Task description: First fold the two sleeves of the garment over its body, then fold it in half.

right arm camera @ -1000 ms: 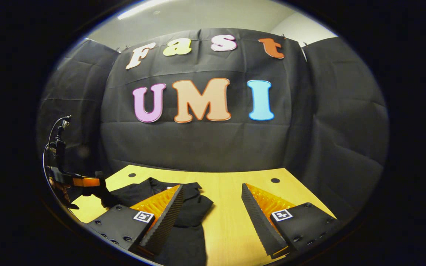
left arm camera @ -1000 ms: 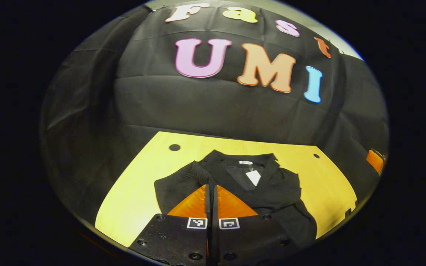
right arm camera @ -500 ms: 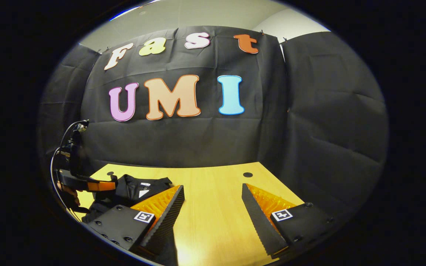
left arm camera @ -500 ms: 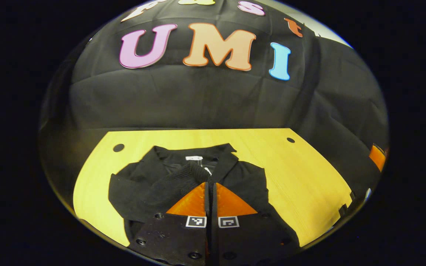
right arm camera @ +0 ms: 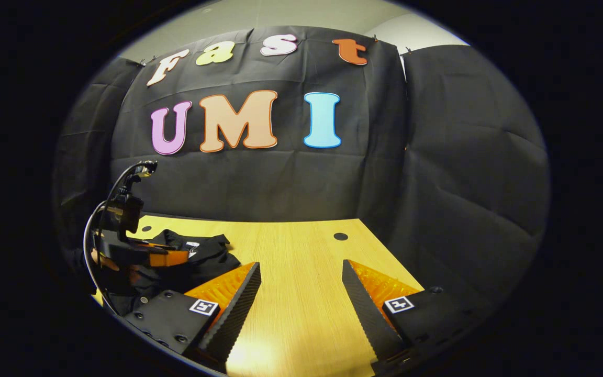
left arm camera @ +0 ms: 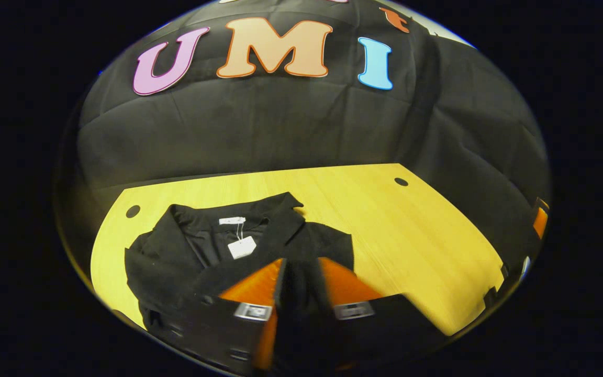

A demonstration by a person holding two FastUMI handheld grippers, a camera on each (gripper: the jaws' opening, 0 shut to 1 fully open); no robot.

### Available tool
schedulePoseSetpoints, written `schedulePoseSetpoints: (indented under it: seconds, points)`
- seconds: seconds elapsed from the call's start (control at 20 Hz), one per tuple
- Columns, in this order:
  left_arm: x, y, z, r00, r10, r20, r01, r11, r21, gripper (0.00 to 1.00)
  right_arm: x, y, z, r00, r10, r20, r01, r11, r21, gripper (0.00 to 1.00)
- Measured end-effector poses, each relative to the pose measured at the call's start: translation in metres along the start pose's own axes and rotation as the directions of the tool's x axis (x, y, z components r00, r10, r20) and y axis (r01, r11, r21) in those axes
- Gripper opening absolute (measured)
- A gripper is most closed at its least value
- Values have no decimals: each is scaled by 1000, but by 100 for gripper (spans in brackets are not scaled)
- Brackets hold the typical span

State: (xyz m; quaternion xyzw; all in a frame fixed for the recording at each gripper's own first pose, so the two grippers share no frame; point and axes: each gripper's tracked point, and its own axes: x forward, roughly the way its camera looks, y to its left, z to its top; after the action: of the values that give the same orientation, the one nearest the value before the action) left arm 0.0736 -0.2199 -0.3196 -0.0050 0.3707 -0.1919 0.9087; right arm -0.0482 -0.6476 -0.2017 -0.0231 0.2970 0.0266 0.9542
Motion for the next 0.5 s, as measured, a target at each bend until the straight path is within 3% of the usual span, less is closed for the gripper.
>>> schedulePoseSetpoints:
  seconds: [0.05, 0.1, 0.15, 0.5]
  points:
    - [0, -4, 9, 1000, -4, 28, 4, 1000, 0, 100, 2, -1, -1, 1000, 8, -2, -8, 1000, -2, 99]
    - [-3, -7, 15, 998, 0, 55, 0, 1000, -1, 88, 3, -1, 0, 1000, 17, 0, -17, 1000, -5, 99]
    - [-8, -6, 19, 997, 9, 74, -9, 1000, -4, 93, 5, 0, -1, 1000, 30, 0, -30, 1000, -6, 99]
    - [-88, 45, 24, 974, 162, 159, -152, 986, -74, 94, 7, 23, -9, 992, 124, -6, -124, 992, -36, 99]
